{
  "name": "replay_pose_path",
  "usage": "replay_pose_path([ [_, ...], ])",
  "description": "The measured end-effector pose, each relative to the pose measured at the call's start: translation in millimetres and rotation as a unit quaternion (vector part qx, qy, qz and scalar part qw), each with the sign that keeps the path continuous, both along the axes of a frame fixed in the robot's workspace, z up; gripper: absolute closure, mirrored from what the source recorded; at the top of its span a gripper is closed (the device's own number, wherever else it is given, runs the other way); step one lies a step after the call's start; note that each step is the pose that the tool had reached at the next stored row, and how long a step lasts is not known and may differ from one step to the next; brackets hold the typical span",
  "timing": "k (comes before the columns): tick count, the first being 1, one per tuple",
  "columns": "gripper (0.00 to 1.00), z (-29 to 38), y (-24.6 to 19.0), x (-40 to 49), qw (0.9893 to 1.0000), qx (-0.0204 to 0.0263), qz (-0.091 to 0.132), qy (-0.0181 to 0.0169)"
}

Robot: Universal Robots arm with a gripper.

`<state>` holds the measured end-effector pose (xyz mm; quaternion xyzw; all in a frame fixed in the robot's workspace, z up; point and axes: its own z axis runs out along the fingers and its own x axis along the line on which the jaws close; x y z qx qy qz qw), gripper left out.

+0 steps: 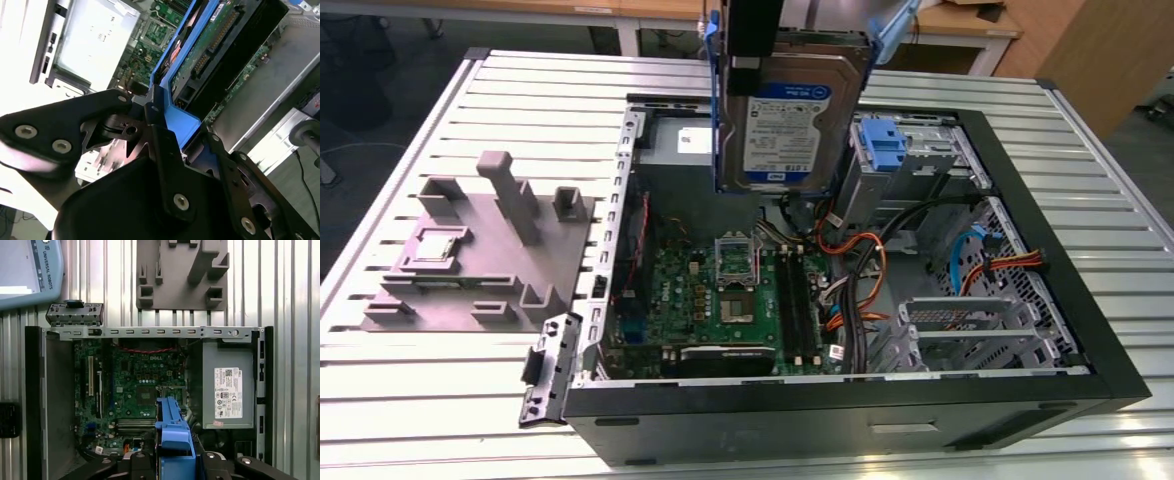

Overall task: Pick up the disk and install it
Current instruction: 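Insert the disk into the insertion slot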

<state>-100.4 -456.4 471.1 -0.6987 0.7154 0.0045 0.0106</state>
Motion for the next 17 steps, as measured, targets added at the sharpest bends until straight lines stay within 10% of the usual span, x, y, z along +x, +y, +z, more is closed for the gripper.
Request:
replay_pose_path([
  [13,0.63,-0.2,-3.9,24.2,1.0000,-0.0002,0.000,0.0064],
  [17,0.63,-0.5,-11.5,24.2,1.0000,-0.0002,0.000,0.0064],
])
